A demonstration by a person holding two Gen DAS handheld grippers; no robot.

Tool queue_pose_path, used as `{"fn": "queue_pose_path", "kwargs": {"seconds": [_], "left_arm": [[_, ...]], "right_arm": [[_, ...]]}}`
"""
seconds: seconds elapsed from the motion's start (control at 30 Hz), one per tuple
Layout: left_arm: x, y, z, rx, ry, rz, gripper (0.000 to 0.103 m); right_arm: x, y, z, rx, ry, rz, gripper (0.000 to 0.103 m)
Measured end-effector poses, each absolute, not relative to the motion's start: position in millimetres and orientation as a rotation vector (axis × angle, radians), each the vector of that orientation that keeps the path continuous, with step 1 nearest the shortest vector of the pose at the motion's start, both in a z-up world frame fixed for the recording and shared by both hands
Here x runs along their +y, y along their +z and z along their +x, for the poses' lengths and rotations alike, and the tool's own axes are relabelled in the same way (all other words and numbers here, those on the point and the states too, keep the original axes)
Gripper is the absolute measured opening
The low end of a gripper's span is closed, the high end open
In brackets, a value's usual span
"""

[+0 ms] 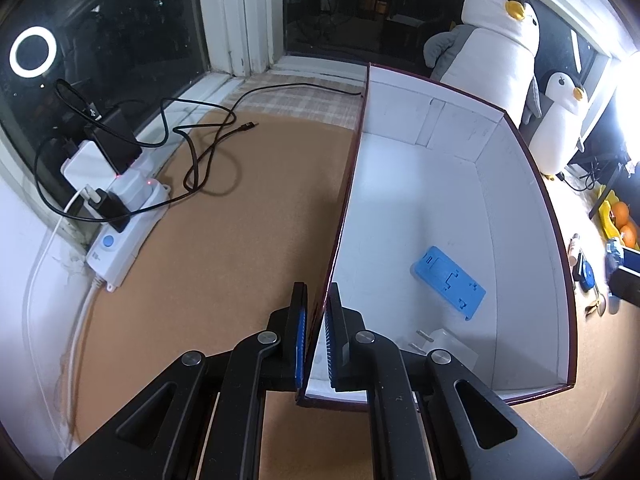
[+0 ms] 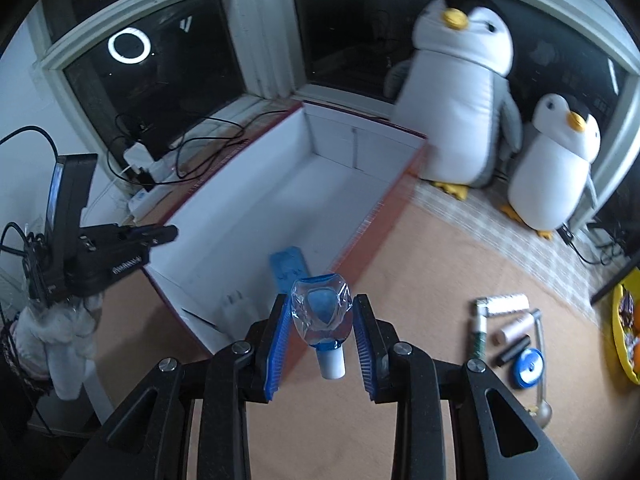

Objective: Organize rigid objects
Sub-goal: 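Carry the perfume bottle into the box and open the right tool, then move the right tool back to the items and close on the green glue stick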

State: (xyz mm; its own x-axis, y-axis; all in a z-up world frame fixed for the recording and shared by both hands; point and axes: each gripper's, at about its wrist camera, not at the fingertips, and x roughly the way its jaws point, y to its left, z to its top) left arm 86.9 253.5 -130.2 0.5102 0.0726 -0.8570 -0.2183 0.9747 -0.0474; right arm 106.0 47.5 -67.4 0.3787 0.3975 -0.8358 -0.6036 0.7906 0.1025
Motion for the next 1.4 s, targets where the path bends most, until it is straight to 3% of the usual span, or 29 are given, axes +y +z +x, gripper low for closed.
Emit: {"fn": "queue_pose_path", "kwargs": {"seconds": [0.6,0.73,1.4], "left_arm": [[255.6,-131.1,85.6,1.013,0.167,-0.165,0.007],[255.1,-130.4,86.6,1.018,0.168,-0.162,0.007],[256.4,-130.9,107.7,1.061,0.166,-0.143,0.011]], "right_arm": [[129.2,-115.6,111.1,1.044,0.663,-0.368,0.029],[127.5,-114.8,110.3,1.040,0.673,-0.362,0.038],[-22.4,-88.1,129.5,1.026,0.525,-0.084,0.040]]}}
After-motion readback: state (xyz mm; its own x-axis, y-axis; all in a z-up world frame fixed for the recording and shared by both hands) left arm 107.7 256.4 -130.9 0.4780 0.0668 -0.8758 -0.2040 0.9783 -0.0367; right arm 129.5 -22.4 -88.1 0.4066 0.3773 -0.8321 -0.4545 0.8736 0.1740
